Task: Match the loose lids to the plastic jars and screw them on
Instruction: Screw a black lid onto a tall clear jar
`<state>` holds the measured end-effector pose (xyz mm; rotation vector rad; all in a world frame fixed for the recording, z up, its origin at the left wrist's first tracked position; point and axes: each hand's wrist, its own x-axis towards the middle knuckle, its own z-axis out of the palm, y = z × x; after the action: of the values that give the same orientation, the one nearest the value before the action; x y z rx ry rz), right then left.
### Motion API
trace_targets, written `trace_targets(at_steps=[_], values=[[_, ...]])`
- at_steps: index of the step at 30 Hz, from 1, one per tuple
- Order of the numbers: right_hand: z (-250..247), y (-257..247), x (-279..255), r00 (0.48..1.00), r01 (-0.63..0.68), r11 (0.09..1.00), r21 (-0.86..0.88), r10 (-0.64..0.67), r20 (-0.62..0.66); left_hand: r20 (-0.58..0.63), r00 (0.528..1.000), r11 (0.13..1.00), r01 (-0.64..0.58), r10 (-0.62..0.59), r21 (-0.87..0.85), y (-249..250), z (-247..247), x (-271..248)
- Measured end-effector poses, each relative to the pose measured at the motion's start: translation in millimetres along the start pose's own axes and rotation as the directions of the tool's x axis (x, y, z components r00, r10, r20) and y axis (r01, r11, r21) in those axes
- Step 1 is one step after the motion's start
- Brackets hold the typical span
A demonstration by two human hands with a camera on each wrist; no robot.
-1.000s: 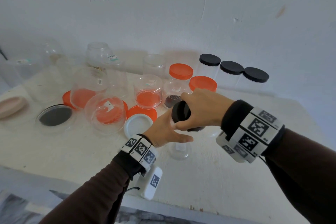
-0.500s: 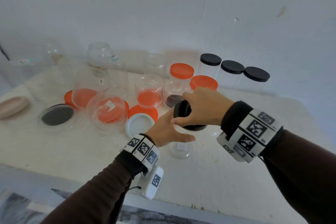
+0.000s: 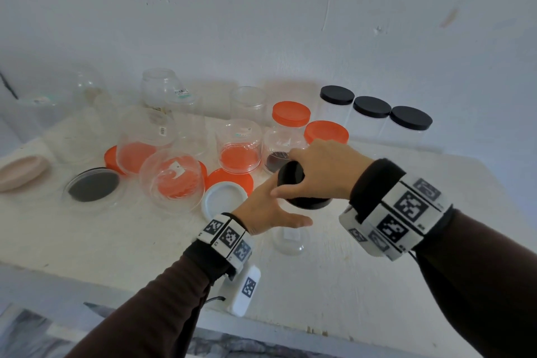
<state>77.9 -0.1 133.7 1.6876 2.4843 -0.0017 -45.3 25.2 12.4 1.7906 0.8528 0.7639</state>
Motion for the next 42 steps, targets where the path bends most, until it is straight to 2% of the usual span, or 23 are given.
trace_targets(at_steps=[2, 3, 5, 7, 9, 11, 13, 15, 17, 19, 23, 26, 32, 38, 42], values=[[-6, 8, 0, 0.985, 0.036, 0.997, 0.071, -0.047, 0.168, 0.006, 1.000, 1.000, -0.008, 0.007, 0.020, -1, 0, 1], [-10, 13, -2, 0.959, 0.071, 0.988, 0.135, -0.105, 0.263, -0.002, 1.000, 1.000, -0.011, 0.011, 0.026, -1, 0, 1], [-15, 18, -3, 0.918, 0.140, 0.969, 0.204, -0.204, 0.340, -0.020, 1.000, 0.999, -0.013, 0.014, 0.039, -3, 0, 1], [-13, 19, -2, 0.933, 0.160, 0.972, 0.174, -0.207, 0.295, -0.017, 1.000, 0.999, -0.004, 0.005, 0.039, -3, 1, 1], [-8, 16, -1, 0.969, 0.133, 0.984, 0.122, -0.155, 0.195, -0.020, 1.000, 1.000, 0.002, -0.001, 0.024, -2, 1, 0], [-4, 8, -1, 0.995, 0.070, 0.992, 0.107, -0.077, 0.063, -0.013, 1.000, 1.000, 0.002, -0.002, -0.005, 0, 1, 0], [-1, 2, -3, 1.000, 0.007, 0.997, 0.077, -0.005, -0.019, -0.004, 1.000, 1.000, 0.000, 0.000, -0.025, 0, 1, -1], [-2, 4, -4, 0.999, 0.022, 0.999, 0.046, -0.024, 0.038, -0.005, 1.000, 1.000, -0.007, 0.007, -0.017, 1, 0, -1], [-8, 12, -5, 0.972, 0.070, 0.985, 0.159, -0.103, 0.210, -0.019, 1.000, 1.000, -0.005, 0.005, -0.003, 1, 0, 0], [-13, 17, -5, 0.941, 0.119, 0.965, 0.234, -0.185, 0.283, -0.024, 1.000, 1.000, 0.000, 0.001, 0.019, 1, 1, 0], [-8, 12, -4, 0.979, 0.138, 0.986, 0.095, -0.150, 0.135, -0.029, 0.999, 0.999, 0.023, -0.022, 0.037, -1, 1, 0], [-9, 9, -4, 0.984, 0.145, 0.989, 0.041, -0.148, 0.103, 0.000, 1.000, 0.998, 0.031, -0.031, 0.057, 1, -1, 1], [-3, 16, -5, 0.979, 0.149, 0.983, 0.108, -0.162, 0.124, 0.018, 0.999, 0.999, 0.030, -0.031, 0.031, 4, 0, -2], [14, 18, -18, 0.987, 0.162, 0.978, 0.129, -0.159, -0.032, -0.025, 1.000, 1.000, 0.014, -0.014, 0.015, 6, 6, -4], [20, 18, -20, 0.986, 0.152, 0.977, 0.147, -0.140, -0.091, -0.047, 0.999, 1.000, 0.008, -0.008, -0.001, 3, 9, -4]])
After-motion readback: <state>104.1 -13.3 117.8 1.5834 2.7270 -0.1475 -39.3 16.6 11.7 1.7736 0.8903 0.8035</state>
